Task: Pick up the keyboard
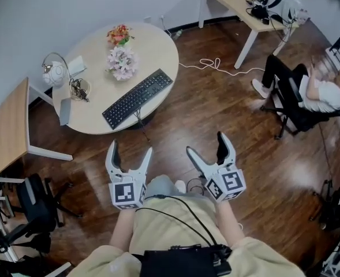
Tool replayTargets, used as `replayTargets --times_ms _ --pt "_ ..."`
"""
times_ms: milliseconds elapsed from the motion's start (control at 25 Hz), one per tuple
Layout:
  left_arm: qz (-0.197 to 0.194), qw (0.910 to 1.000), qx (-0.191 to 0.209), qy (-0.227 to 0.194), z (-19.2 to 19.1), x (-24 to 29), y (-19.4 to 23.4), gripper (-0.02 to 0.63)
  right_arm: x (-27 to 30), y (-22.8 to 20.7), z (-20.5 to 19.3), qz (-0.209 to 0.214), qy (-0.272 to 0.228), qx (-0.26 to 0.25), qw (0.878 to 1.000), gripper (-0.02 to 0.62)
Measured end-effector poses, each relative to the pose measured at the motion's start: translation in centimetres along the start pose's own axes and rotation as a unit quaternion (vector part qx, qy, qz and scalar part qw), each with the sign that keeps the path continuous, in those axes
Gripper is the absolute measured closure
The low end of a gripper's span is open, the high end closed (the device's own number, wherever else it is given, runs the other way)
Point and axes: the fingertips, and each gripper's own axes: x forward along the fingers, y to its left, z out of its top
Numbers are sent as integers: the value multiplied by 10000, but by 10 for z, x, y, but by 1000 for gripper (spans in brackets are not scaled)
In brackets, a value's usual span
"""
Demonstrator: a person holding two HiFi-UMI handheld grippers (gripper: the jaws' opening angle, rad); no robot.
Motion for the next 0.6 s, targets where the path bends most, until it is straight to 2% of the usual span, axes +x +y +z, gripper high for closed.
replayTargets --times_ms 120,280,440,520,600 --pt "146 9998 21 104 -8 20 15 150 32 1 -9 268 212 -55 9994 74" --pt "526 9981 -202 257 -27 44 48 151 89 11 -20 797 459 -223 9955 74" --pt "888 9947 -489 157 -38 82 89 152 162 19 -36 1388 778 -460 9862 74" --pt "1012 9933 -525 173 -41 105 111 152 204 21 -41 1622 1026 -436 9804 74" --pt "1104 9903 -784 297 -48 125 137 153 243 24 -44 1814 1255 -321 9748 74"
